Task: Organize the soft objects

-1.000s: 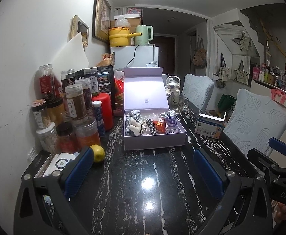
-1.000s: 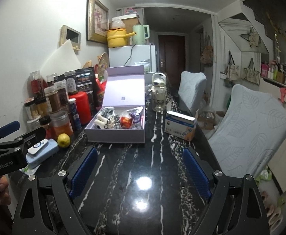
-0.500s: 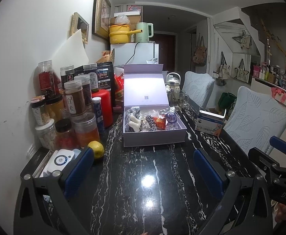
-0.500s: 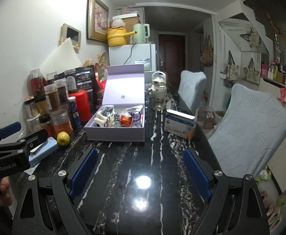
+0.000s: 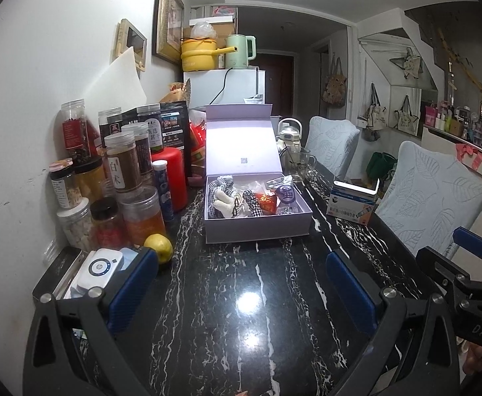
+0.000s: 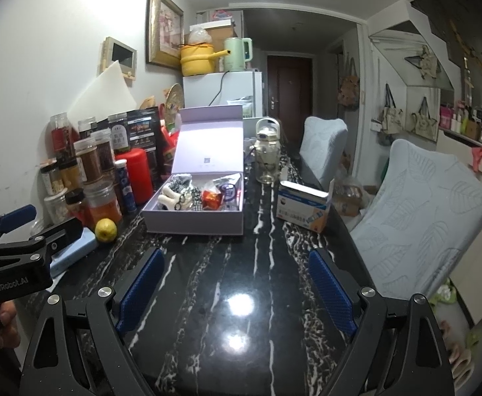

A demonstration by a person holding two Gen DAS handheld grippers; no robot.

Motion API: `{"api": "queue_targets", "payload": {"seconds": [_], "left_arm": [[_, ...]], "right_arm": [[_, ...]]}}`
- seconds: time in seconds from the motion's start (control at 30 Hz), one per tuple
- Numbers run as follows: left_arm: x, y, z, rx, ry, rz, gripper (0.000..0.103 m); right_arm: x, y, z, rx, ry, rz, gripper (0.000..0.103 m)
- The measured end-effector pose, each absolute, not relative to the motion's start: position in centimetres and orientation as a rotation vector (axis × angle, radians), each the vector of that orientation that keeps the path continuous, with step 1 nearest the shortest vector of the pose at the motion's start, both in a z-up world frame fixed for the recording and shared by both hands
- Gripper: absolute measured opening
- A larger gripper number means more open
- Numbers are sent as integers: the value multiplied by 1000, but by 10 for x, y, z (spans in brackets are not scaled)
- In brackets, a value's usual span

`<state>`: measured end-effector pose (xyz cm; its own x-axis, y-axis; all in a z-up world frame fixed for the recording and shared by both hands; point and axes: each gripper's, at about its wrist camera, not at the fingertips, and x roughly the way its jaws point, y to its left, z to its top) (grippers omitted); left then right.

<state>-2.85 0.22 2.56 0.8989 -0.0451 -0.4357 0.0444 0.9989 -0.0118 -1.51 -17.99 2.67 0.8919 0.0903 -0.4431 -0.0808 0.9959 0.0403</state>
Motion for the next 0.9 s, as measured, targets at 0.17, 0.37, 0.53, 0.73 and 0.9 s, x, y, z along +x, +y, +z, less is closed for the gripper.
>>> {"api": "queue_targets", "payload": {"seconds": [0.17,0.37,0.53,0.73,0.9], "left_arm": [[-29,0,25,2,452,-50,103],[-29,0,24,3,457,-50,103],[-28,-1,23,5,464,-50,103],[-27,-2,23,10,471,-46,103],[-26,-3,22,5,472,-51,103]], "right_arm": [[-16,-182,26,19,458,89,90],[-16,-183,26,16,462,89,90],[-16,-185,26,16,466,83,90],[-16,-187,26,19,463,86,93],[-16,-188,26,17,468,82,93]]}}
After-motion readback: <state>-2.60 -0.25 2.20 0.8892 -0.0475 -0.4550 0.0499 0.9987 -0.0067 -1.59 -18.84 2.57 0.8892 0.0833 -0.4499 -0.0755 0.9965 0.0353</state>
